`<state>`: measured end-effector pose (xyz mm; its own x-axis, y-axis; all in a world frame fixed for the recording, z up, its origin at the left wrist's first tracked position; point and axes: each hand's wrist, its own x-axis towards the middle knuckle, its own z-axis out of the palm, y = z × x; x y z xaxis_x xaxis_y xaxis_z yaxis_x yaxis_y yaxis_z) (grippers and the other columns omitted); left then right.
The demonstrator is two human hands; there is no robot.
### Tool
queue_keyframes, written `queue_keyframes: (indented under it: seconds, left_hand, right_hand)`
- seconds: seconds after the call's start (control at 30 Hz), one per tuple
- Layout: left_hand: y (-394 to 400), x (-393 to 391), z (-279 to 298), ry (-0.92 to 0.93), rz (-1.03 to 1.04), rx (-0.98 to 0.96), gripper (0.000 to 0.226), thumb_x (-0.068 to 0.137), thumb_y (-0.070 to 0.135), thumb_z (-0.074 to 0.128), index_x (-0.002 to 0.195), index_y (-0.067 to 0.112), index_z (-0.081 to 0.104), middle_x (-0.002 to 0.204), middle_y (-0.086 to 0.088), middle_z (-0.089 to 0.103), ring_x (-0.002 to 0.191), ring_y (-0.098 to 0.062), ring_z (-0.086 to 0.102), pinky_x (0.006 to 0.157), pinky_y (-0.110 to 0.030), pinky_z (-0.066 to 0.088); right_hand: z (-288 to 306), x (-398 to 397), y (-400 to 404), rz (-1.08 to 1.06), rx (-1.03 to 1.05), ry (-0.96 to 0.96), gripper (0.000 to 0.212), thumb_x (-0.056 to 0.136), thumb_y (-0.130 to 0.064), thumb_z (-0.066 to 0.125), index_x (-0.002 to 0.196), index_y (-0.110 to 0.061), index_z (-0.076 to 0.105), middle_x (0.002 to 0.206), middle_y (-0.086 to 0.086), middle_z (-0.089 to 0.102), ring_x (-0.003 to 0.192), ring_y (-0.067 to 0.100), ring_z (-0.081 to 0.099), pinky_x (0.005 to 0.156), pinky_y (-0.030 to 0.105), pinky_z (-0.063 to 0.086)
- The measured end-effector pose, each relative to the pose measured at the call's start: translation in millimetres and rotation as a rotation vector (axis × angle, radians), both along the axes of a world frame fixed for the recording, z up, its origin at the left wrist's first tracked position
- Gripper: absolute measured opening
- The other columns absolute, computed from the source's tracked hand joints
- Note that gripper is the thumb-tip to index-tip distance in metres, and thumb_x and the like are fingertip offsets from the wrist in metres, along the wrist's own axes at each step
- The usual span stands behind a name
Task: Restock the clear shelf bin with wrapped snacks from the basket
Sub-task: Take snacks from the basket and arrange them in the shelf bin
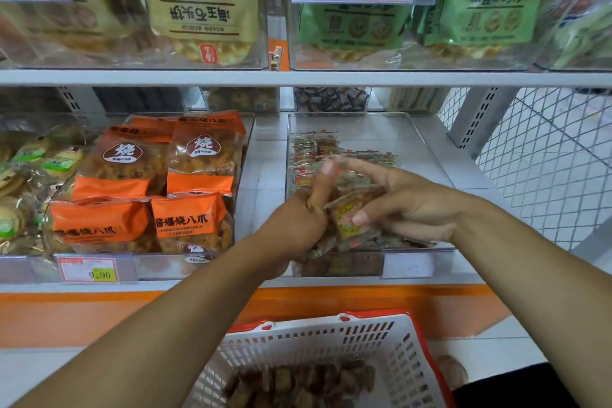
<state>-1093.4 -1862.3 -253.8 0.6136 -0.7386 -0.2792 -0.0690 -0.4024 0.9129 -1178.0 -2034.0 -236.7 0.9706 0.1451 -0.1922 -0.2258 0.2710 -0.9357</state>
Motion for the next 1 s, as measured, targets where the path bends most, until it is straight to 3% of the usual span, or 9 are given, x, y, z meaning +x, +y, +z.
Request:
queue_keyframes:
  seconds: [0.1, 0.2, 0.27, 0.37, 0.47, 0.57, 0.73, 0.83, 1.0]
  left_hand:
    - [4.0, 2.4, -4.2, -0.01, 0.079, -0.008, 0.115, 0.051, 0.105, 0.019, 0.131, 0.03, 0.056, 0.109, -0.001, 0.074, 0.101, -0.018, 0.07, 0.09, -0.041, 0.057]
    - [10.8, -6.0, -7.1, -0.011, 0.1, -0.049, 0.093, 0.051, 0.102, 0.025, 0.11, 0.037, 0.054, 0.068, 0.01, 0.072, 0.058, 0.0, 0.065, 0.051, -0.019, 0.052]
    - [14.2, -13.5, -8.4, -0.002, 0.074, -0.098, 0.075, 0.058, 0.098, 0.029, 0.103, 0.042, 0.053, 0.054, 0.001, 0.061, 0.042, -0.007, 0.054, 0.039, -0.019, 0.041]
    - [18.2, -14.9, -14.0, 0.004, 0.06, -0.129, 0.087, 0.062, 0.095, 0.031, 0.118, 0.031, 0.051, 0.06, -0.011, 0.06, 0.046, -0.015, 0.056, 0.041, -0.025, 0.043]
    - [18.8, -15.3, -16.1, 0.01, 0.066, -0.154, 0.083, 0.058, 0.095, 0.032, 0.111, 0.035, 0.054, 0.061, -0.013, 0.061, 0.048, -0.016, 0.059, 0.047, -0.03, 0.047]
    - [19.5, -16.0, -17.7, 0.042, 0.064, -0.181, 0.07, 0.058, 0.094, 0.035, 0.099, 0.042, 0.055, 0.052, -0.004, 0.056, 0.044, -0.016, 0.055, 0.046, -0.029, 0.045]
    - [19.6, -17.2, -18.9, 0.039, 0.051, -0.153, 0.079, 0.06, 0.093, 0.032, 0.108, 0.034, 0.052, 0.045, 0.0, 0.054, 0.042, -0.014, 0.052, 0.043, -0.023, 0.042]
    - [20.4, -17.1, -18.9, 0.051, 0.045, -0.148, 0.087, 0.062, 0.091, 0.034, 0.116, 0.025, 0.051, 0.044, 0.0, 0.054, 0.041, -0.014, 0.051, 0.042, -0.022, 0.041]
    - [21.3, -18.0, -18.1, 0.043, 0.075, -0.162, 0.082, 0.062, 0.09, 0.033, 0.11, 0.028, 0.055, 0.051, -0.004, 0.059, 0.045, -0.015, 0.056, 0.044, -0.023, 0.042]
  right_hand:
    - [-10.6, 17.1, -19.2, -0.194, -0.11, 0.028, 0.091, 0.072, 0.02, 0.069, 0.146, -0.025, 0.043, 0.122, 0.019, 0.066, 0.095, 0.025, 0.071, 0.077, 0.029, 0.057]
    - [-28.2, 31.1, -25.9, -0.39, -0.326, 0.052, 0.103, 0.074, 0.02, 0.071, 0.156, -0.024, 0.026, 0.142, 0.003, 0.051, 0.101, 0.022, 0.069, 0.077, 0.028, 0.056]
    - [-39.5, 39.0, -23.9, -0.427, -0.398, 0.071, 0.108, 0.073, 0.016, 0.075, 0.157, -0.022, 0.02, 0.159, -0.005, 0.027, 0.107, 0.023, 0.065, 0.074, 0.026, 0.057]
    - [-49.8, 49.6, -20.6, -0.401, -0.393, 0.079, 0.113, 0.069, 0.011, 0.08, 0.157, -0.026, 0.018, 0.163, -0.012, 0.016, 0.127, 0.022, 0.054, 0.073, 0.018, 0.049]
    - [-53.9, 53.2, -17.3, -0.351, -0.388, 0.07, 0.111, 0.069, 0.013, 0.079, 0.156, -0.03, 0.024, 0.158, -0.016, 0.02, 0.12, -0.004, 0.051, 0.074, 0.013, 0.053]
    - [-56.6, 53.2, -17.4, -0.346, -0.451, 0.12, 0.113, 0.069, 0.013, 0.079, 0.156, -0.032, 0.022, 0.164, -0.006, 0.016, 0.139, 0.007, 0.028, 0.105, 0.031, 0.046]
    - [-50.4, 54.4, -5.4, -0.394, -0.577, 0.19, 0.121, 0.072, 0.017, 0.073, 0.156, -0.04, 0.007, 0.166, 0.001, 0.006, 0.144, 0.021, 0.03, 0.112, 0.037, 0.036]
    - [-53.0, 56.5, 4.6, -0.436, -0.619, 0.204, 0.121, 0.074, 0.02, 0.067, 0.155, -0.044, 0.004, 0.166, 0.001, 0.007, 0.106, 0.006, 0.054, 0.081, 0.028, 0.057]
    - [-60.5, 58.9, 12.6, -0.477, -0.704, 0.233, 0.115, 0.08, 0.013, 0.065, 0.155, -0.045, -0.001, 0.166, 0.0, 0.012, 0.132, 0.017, 0.046, 0.069, 0.017, 0.048]
